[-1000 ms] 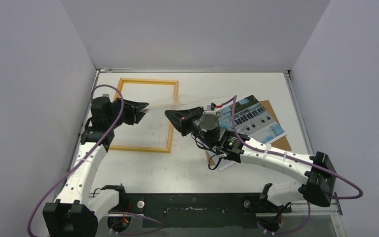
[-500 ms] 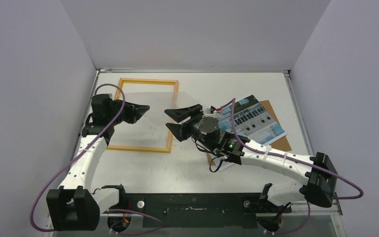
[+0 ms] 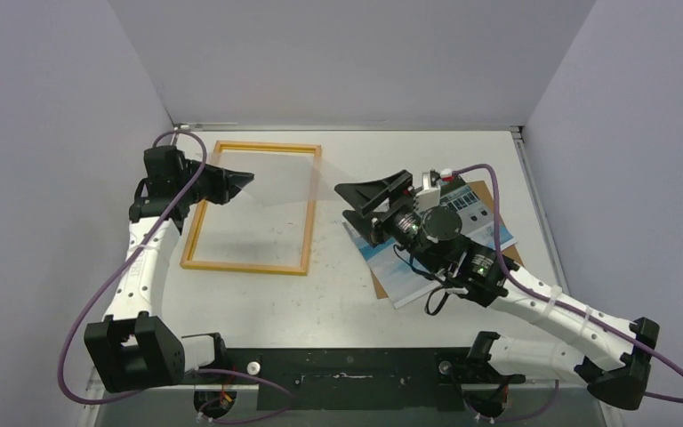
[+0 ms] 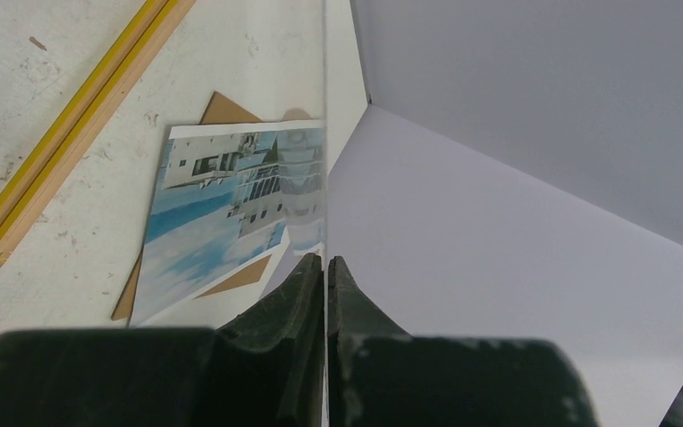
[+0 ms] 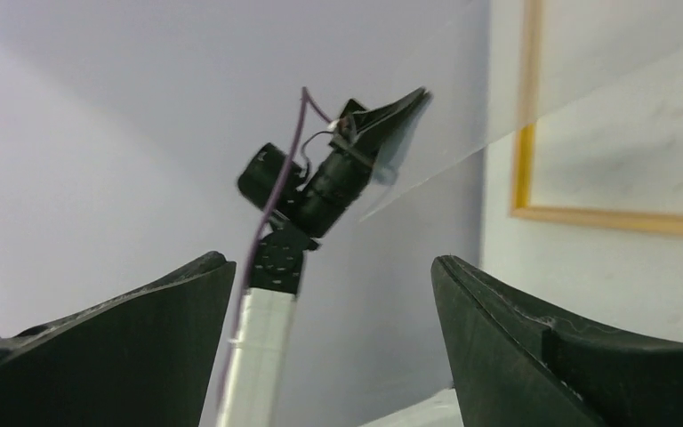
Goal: Put the photo into the frame
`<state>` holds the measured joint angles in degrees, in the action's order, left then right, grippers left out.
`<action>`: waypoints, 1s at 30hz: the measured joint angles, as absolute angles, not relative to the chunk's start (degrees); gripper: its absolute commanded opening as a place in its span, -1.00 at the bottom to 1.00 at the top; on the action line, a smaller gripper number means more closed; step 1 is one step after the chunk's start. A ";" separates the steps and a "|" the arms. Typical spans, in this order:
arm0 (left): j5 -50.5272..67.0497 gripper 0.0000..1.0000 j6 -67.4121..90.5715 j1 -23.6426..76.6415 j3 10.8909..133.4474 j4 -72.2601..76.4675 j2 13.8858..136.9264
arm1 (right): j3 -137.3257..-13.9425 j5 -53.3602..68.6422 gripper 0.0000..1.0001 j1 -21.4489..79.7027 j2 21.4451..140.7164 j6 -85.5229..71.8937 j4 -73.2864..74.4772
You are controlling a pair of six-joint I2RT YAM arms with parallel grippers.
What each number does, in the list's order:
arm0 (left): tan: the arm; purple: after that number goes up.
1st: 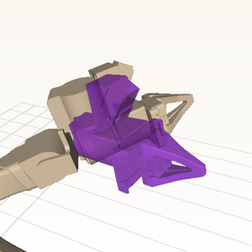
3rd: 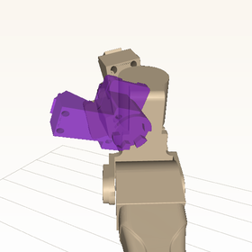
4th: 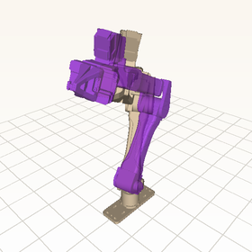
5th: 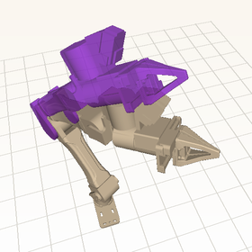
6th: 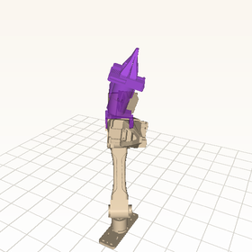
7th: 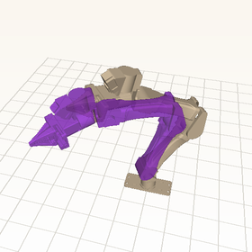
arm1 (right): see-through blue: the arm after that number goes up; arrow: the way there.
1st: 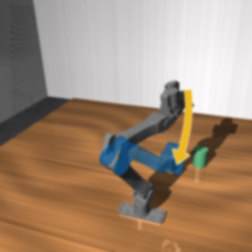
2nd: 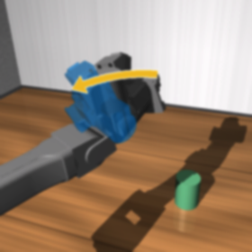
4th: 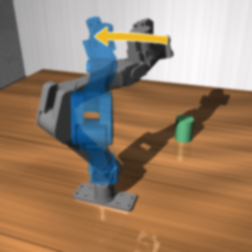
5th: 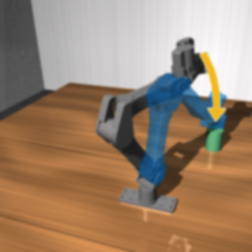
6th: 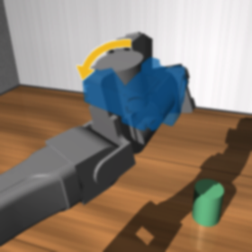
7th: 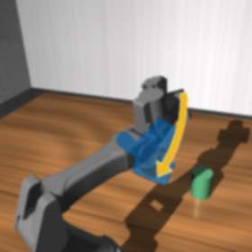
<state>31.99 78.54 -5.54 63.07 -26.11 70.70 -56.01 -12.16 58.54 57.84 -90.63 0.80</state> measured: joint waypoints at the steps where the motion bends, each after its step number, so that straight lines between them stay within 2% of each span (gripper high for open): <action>1: 32.01 -1.00 78.39 -5.58 64.05 -26.89 71.37 | -57.67 -11.88 0.68 57.89 57.78 -87.42 3.27; 8: 31.97 -1.00 77.03 -5.74 66.70 -30.26 72.60 | -74.87 -7.86 0.71 56.29 62.48 -43.38 18.44; 14: 32.12 -1.00 77.30 -5.74 65.73 -30.87 72.55 | -70.26 -4.84 0.72 56.34 61.14 -6.39 21.17; 17: 32.42 -1.00 77.34 -5.74 65.01 -30.92 72.55 | -68.79 -2.44 0.71 56.34 63.09 7.14 22.98; 26: 33.43 -1.00 77.56 -5.74 64.97 -30.87 72.55 | -68.73 0.97 0.66 56.73 76.05 31.11 21.17; 30: 33.80 -1.00 77.76 -5.74 64.97 -30.85 72.55 | -68.53 1.23 0.48 56.69 80.71 36.25 17.32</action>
